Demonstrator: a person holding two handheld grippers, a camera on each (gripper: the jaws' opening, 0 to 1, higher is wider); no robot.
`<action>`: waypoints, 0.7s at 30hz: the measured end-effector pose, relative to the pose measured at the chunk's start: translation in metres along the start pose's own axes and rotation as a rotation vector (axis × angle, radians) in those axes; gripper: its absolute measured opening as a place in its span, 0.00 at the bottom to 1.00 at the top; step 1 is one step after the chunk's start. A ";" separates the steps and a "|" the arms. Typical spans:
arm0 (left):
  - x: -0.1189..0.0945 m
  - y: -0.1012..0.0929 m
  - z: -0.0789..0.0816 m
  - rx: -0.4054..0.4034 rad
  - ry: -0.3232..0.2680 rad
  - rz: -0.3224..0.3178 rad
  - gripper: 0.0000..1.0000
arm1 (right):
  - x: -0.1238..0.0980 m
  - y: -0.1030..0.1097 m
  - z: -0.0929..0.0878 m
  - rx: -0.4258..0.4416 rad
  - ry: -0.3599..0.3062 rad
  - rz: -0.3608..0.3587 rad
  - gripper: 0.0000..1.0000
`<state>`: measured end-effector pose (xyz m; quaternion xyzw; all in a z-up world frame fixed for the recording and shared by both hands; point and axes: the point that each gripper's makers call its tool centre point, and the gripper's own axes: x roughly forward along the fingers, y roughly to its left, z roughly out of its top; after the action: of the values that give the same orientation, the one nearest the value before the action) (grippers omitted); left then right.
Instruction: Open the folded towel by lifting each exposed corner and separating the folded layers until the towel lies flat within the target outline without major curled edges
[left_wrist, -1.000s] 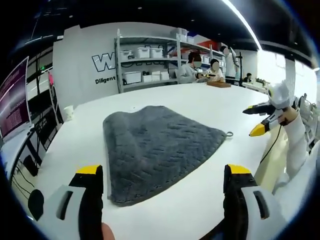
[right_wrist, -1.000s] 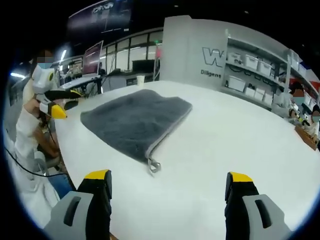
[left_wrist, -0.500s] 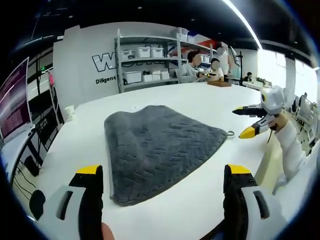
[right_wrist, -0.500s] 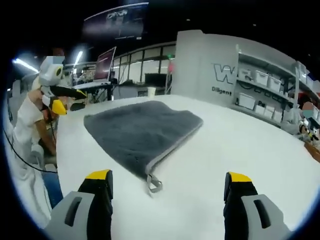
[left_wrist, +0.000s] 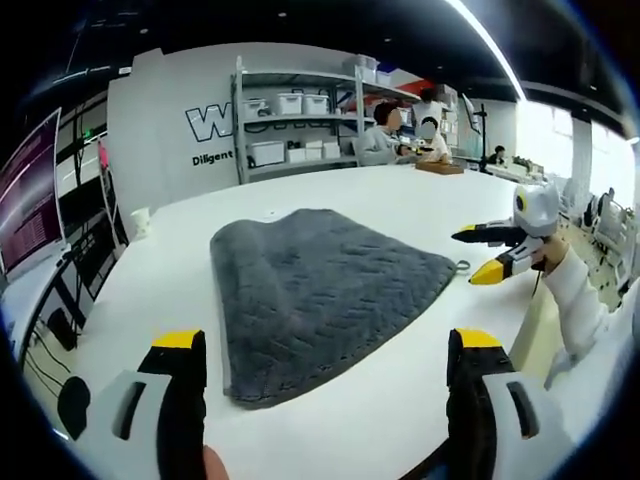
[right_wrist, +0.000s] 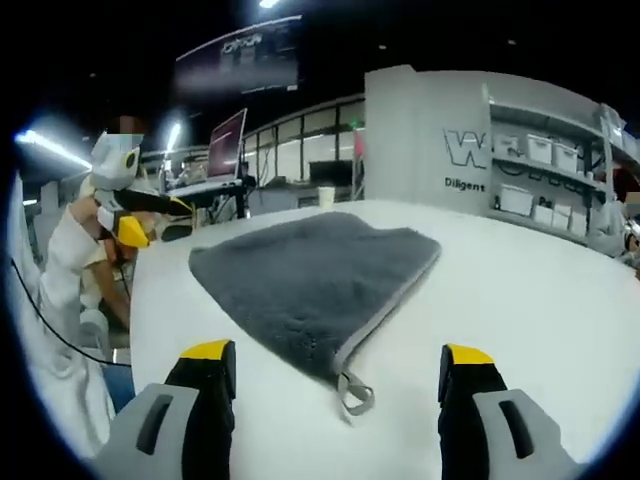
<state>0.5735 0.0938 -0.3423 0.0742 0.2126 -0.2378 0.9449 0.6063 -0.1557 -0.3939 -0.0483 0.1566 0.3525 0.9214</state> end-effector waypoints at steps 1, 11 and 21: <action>0.000 0.000 0.000 0.000 0.000 -0.001 0.99 | 0.001 0.000 -0.001 0.002 0.003 0.002 0.80; 0.003 -0.003 -0.002 -0.006 0.003 -0.009 0.99 | 0.004 -0.001 -0.005 0.050 -0.007 0.018 0.57; 0.004 -0.003 -0.004 -0.011 0.003 -0.014 0.99 | 0.004 -0.001 -0.008 0.084 -0.007 0.023 0.34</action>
<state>0.5739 0.0905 -0.3481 0.0678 0.2160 -0.2432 0.9432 0.6081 -0.1557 -0.4030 -0.0066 0.1683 0.3562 0.9191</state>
